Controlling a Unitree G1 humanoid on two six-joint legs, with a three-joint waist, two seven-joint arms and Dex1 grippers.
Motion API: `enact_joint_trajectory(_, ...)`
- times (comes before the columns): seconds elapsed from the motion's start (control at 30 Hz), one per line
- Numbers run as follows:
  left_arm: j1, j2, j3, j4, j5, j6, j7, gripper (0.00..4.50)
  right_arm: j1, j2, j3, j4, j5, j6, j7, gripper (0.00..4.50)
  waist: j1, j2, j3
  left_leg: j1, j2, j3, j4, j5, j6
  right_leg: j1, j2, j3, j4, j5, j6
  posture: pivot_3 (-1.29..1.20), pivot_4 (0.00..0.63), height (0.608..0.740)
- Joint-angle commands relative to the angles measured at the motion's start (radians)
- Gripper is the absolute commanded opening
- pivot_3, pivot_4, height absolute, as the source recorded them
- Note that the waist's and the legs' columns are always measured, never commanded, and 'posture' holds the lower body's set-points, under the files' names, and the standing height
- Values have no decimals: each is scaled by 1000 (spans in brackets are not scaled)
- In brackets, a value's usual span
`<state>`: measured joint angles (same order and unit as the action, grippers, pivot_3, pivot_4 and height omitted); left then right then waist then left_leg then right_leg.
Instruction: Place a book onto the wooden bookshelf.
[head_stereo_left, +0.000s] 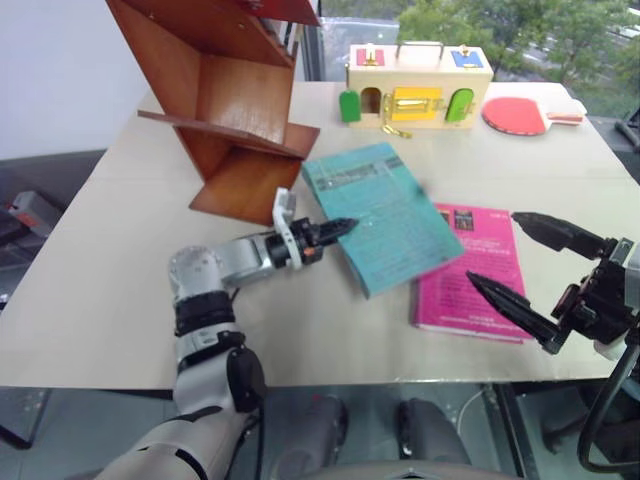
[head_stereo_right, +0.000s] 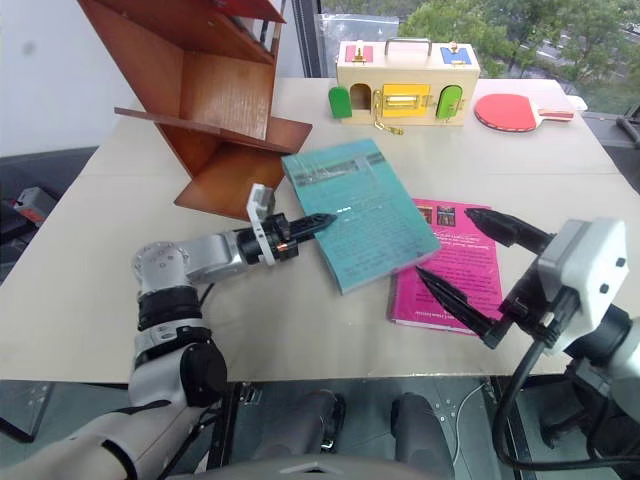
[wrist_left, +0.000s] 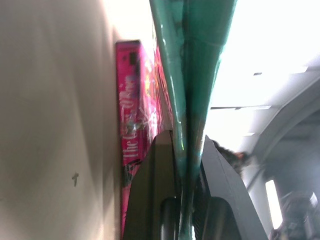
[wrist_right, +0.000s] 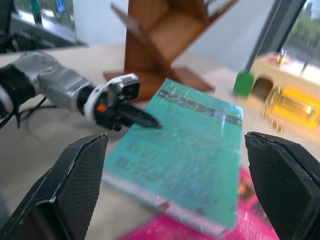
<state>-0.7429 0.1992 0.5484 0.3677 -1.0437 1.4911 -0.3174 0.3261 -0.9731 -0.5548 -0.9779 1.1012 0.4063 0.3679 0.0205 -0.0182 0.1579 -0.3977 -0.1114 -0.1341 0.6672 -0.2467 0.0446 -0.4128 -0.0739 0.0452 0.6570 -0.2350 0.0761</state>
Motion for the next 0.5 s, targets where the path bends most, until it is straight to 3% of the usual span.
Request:
enact_joint_trajectory(0.03,-89,52,-89,-128,-27,-40,-122,87,-125,16,46,49,32,-15,-1,4500,0,-1,0,0,0,0,0,0,0,0,0,0,0,0,0,0,150,740)
enact_joint_trajectory(0.27,-141,148,-212,-251,12,-146,-254,87,-296,30,130,96,16,22,-15,4500,-8,-1,1,0,-1,0,-2,0,0,-1,-4,1,-1,0,0,0,150,740)
enact_joint_trajectory(0.37,-142,231,-363,-397,132,-328,-391,87,-308,39,110,125,17,25,26,4500,-7,-1,1,-1,-1,0,-2,0,0,-2,-4,1,0,0,0,0,150,740)
enact_joint_trajectory(0.5,-105,360,-526,-545,380,-743,-606,87,-341,54,138,157,-11,28,46,4500,-6,0,1,-1,-1,2,-4,0,0,-2,-5,2,-3,0,0,0,150,740)
